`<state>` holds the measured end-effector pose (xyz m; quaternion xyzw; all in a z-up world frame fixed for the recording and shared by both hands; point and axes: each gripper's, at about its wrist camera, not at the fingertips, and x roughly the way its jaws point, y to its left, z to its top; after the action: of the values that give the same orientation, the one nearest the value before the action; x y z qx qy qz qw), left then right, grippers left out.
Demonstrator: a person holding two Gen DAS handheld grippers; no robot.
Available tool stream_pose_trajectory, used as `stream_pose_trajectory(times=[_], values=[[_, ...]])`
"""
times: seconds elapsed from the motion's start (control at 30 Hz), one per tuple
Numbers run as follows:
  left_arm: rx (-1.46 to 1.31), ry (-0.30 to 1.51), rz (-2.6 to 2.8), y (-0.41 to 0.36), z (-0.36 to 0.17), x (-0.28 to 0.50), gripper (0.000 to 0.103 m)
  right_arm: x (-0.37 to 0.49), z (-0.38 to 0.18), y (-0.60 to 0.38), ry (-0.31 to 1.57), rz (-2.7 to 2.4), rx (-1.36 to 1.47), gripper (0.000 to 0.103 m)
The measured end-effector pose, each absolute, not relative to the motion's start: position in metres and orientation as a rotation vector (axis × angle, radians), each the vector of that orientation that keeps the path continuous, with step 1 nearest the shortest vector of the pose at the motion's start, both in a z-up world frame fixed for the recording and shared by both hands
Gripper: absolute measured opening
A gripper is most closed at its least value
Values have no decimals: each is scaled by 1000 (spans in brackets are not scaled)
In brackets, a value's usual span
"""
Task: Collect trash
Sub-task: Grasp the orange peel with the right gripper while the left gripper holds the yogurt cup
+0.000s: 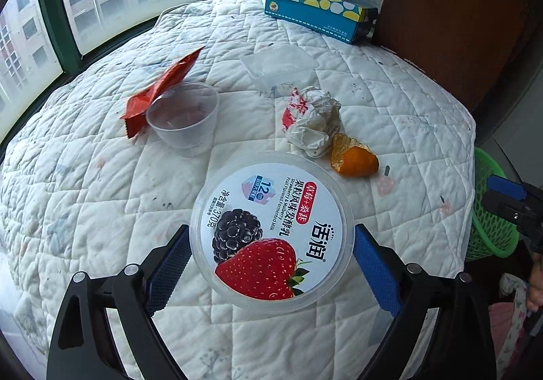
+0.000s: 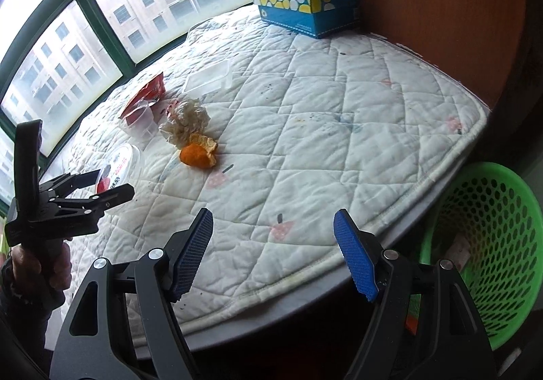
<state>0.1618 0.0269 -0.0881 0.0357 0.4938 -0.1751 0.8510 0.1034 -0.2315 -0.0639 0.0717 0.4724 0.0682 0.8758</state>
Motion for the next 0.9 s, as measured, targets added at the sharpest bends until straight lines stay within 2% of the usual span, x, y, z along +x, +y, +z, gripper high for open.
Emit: stream_pose_trajectory(times=[0.63, 0.7, 0.9], values=[[-19, 1012, -319, 83, -74, 155, 90, 190, -111, -143, 1071, 269, 58, 54], [-20, 1012, -322, 83, -73, 154, 89, 196, -115, -138, 1079, 263, 52, 49], [-25, 1010, -318, 85, -73, 152, 90, 201, -120, -131, 1072, 241, 6, 46]])
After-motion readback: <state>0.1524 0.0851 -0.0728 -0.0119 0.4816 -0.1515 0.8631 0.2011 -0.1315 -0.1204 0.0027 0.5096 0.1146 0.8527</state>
